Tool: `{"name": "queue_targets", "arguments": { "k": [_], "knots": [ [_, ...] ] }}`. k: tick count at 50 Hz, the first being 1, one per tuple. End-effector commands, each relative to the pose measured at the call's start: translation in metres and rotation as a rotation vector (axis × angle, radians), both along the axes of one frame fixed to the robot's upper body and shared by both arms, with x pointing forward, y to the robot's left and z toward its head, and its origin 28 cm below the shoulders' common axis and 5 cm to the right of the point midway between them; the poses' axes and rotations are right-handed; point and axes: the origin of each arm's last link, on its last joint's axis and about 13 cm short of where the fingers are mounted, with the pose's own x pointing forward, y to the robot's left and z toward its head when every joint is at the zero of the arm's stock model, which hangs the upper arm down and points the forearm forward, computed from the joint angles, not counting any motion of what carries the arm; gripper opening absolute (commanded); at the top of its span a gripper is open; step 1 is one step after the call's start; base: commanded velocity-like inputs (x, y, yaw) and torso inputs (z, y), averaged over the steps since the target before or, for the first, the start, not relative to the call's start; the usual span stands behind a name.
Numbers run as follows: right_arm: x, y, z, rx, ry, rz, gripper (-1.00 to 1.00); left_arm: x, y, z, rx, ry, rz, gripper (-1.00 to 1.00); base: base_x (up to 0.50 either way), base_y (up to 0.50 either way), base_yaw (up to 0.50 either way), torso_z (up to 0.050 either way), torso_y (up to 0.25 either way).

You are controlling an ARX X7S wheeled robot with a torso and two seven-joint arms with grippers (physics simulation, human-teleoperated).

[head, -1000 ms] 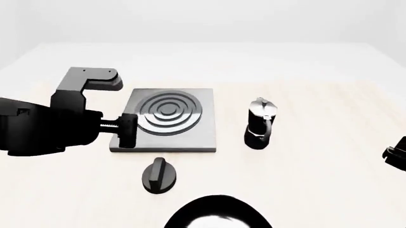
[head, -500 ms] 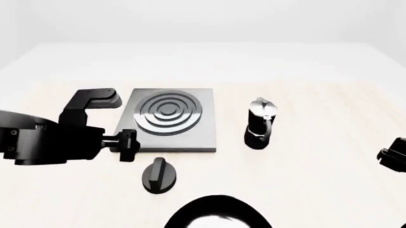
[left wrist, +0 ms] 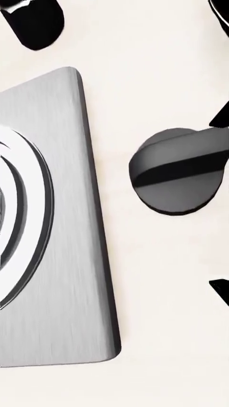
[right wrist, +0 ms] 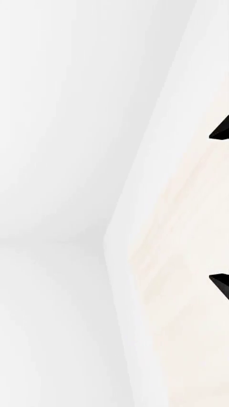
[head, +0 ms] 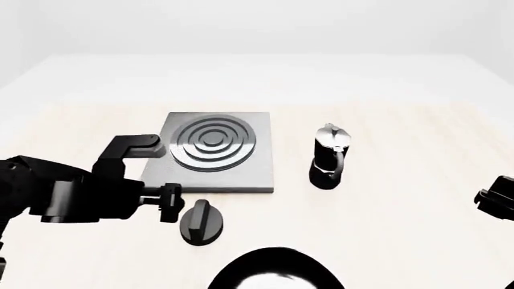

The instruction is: Turn on the stove and put the frying pan on it.

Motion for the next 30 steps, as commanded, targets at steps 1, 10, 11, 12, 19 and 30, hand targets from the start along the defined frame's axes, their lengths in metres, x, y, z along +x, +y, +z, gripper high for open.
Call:
{"name": "queue_targets", "arguments": {
  "k": [1,10,11,12,19,30],
  "knots": [
    [0.000,0.000,0.001,0.000,0.000,0.000,1.00,0.001,-0.004,-0.013,-0.010,0.024,-0.023,1.00,0.00,0.00,0.00,0.000,0.000],
    [0.000,0.001,0.000,0.001,0.001,0.001,1.00,0.003,-0.003,-0.021,-0.015,0.041,-0.020,1.00,0.00,0.00,0.00,0.000,0.000],
    [0.000,0.001,0.000,0.001,0.001,0.002,1.00,0.003,-0.003,-0.022,-0.013,0.042,-0.019,1.00,0.00,0.00,0.00,0.000,0.000],
    [0.000,0.001,0.000,0.001,0.001,0.002,1.00,0.003,-0.003,-0.022,-0.017,0.043,-0.019,1.00,0.00,0.00,0.00,0.000,0.000],
    [0.000,0.001,-0.001,0.002,0.002,0.003,1.00,0.005,-0.003,-0.028,-0.009,0.057,-0.013,1.00,0.00,0.00,0.00,0.000,0.000],
    [-0.001,0.000,-0.001,0.002,0.002,0.002,1.00,0.006,-0.003,-0.032,0.009,0.070,0.007,1.00,0.00,0.00,0.00,0.000,0.000]
  ]
}}
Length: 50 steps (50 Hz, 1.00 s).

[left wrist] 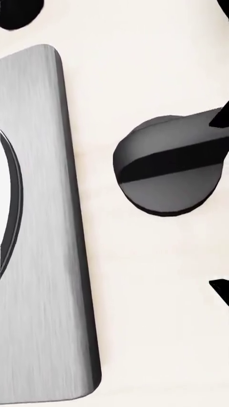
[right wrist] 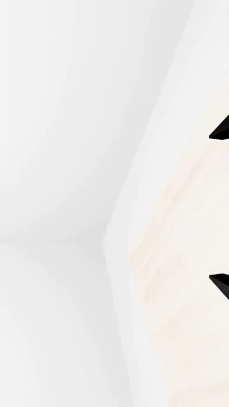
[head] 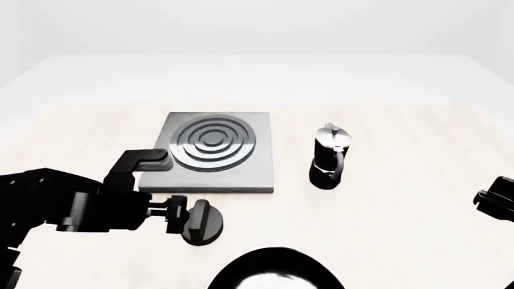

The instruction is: Turn on the stove and put the frying pan on it.

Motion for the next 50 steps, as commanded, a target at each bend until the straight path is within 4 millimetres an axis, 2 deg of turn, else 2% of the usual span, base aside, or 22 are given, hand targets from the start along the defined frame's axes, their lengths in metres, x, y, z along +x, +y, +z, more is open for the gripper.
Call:
{"name": "queue_targets", "arguments": {
  "k": [1,50],
  "knots": [
    [-0.0006,0.0000,-0.0004,0.001,0.001,0.000,1.00,0.0013,0.0004,-0.0052,0.017,0.015,0.015,1.00,0.00,0.00,0.00,0.000,0.000],
    [-0.0015,0.0003,0.0000,0.004,-0.005,0.004,1.00,0.0055,-0.0078,-0.0115,0.073,0.060,-0.027,1.00,0.00,0.00,0.00,0.000,0.000]
  ]
}}
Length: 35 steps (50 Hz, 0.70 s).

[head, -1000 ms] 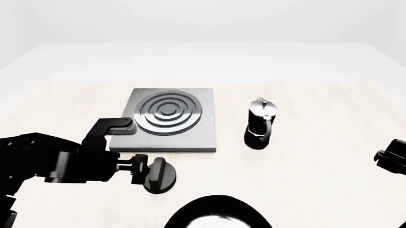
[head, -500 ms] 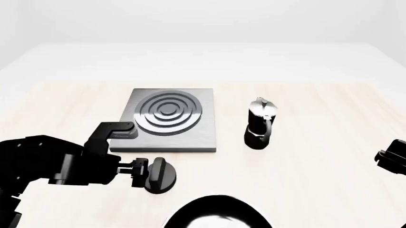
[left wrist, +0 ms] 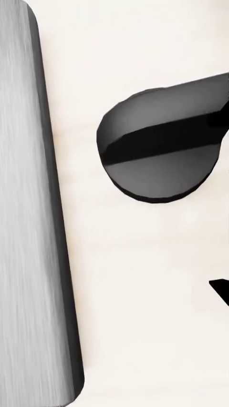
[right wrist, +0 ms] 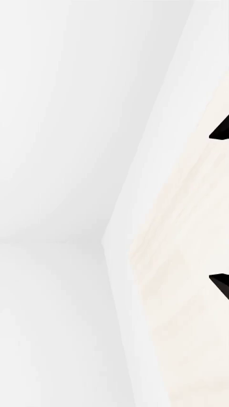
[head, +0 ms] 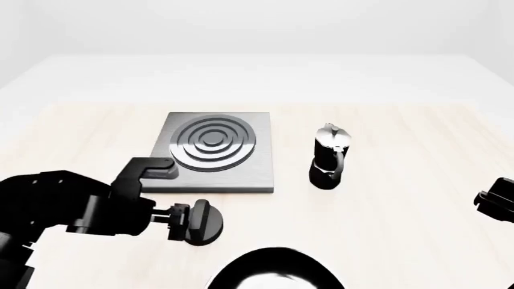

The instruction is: Turn on the stove and put the frying pan on it.

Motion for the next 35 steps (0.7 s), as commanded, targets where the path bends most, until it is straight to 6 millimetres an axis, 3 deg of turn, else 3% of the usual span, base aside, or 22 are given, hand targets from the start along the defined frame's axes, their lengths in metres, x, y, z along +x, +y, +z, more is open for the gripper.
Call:
{"name": "queue_targets", "arguments": {
  "k": [1,16,35],
  "knots": [
    [0.000,0.000,0.001,0.000,-0.001,0.001,1.00,0.001,-0.003,0.001,0.009,0.008,-0.032,1.00,0.00,0.00,0.00,0.000,0.000],
    [-0.001,0.001,0.001,0.002,-0.005,0.002,1.00,0.007,-0.016,0.000,-0.022,-0.010,-0.121,1.00,0.00,0.00,0.00,0.000,0.000],
    [-0.002,0.002,0.001,-0.001,-0.008,0.008,1.00,0.035,-0.031,0.003,-0.019,-0.085,-0.085,1.00,0.00,0.00,0.00,0.000,0.000]
  ]
}}
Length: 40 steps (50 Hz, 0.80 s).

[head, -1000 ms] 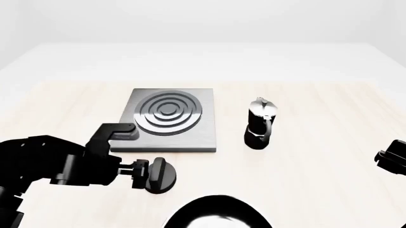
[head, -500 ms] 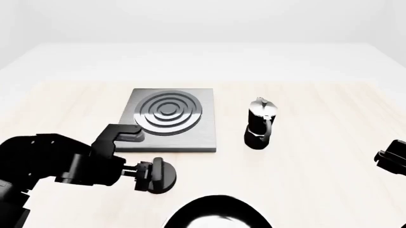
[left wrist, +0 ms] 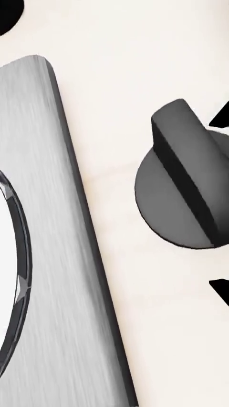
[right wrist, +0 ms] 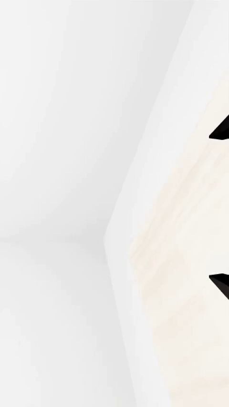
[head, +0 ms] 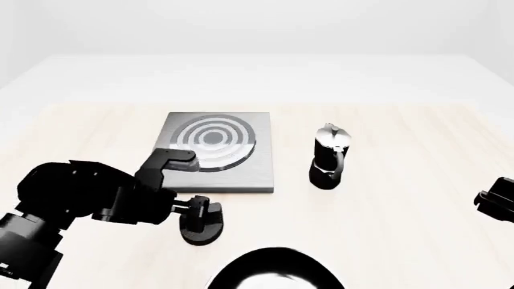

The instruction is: Turn on the stove and put the frying pan on it.

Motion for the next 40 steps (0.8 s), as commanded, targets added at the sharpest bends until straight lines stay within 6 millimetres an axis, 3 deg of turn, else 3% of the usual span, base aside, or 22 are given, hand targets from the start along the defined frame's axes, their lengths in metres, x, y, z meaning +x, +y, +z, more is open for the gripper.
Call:
{"name": "queue_targets", "arguments": {
  "k": [1,17,33,35,38,40],
  "knots": [
    [-0.001,0.001,0.000,0.000,-0.001,0.004,1.00,0.016,-0.009,0.004,0.008,-0.046,0.021,1.00,0.00,0.00,0.00,0.000,0.000],
    [-0.002,0.002,0.003,-0.005,-0.009,0.011,1.00,0.027,-0.005,0.007,0.034,-0.047,0.187,1.00,0.00,0.00,0.00,0.000,0.000],
    [-0.001,0.002,0.003,-0.006,-0.008,0.015,1.00,0.025,-0.003,0.009,0.030,-0.072,0.188,1.00,0.00,0.00,0.00,0.000,0.000],
    [0.001,0.003,0.003,-0.005,-0.006,0.019,1.00,0.016,-0.007,0.025,-0.063,-0.203,0.114,1.00,0.00,0.00,0.00,0.000,0.000],
    [0.003,0.005,0.003,-0.010,0.001,0.032,1.00,0.009,-0.009,0.053,-0.229,-0.433,0.163,1.00,0.00,0.00,0.00,0.000,0.000],
    [0.006,0.008,0.005,-0.013,0.004,0.048,1.00,-0.002,-0.008,0.084,-0.212,-0.550,0.072,1.00,0.00,0.00,0.00,0.000,0.000]
  ]
}}
